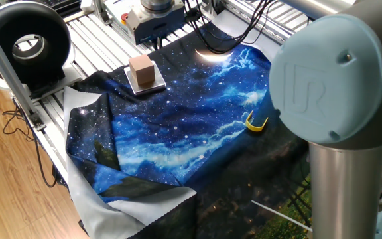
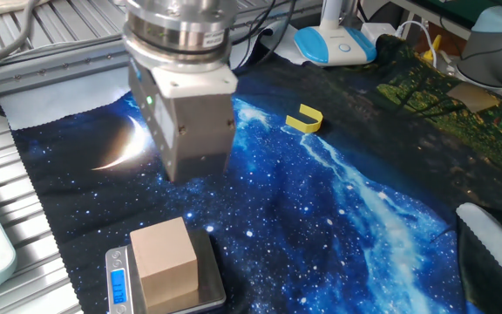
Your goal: Place the block on the scale
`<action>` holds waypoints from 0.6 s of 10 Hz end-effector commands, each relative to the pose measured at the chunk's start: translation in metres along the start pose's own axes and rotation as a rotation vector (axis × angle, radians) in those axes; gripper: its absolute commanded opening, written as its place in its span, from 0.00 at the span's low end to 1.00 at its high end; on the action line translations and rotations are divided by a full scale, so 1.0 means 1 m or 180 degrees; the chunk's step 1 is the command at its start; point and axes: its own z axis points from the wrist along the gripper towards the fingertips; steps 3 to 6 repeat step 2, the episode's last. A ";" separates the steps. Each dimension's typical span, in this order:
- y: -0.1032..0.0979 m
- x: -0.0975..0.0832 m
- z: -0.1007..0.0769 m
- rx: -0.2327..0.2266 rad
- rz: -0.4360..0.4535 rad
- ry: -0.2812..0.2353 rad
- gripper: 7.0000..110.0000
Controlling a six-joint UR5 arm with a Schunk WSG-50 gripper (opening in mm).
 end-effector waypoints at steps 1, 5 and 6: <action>-0.003 0.018 -0.008 -0.0003 -0.0036 0.0083 0.00; -0.004 0.022 -0.009 -0.0002 -0.0056 0.0093 0.00; -0.004 0.022 -0.009 -0.0002 -0.0056 0.0093 0.00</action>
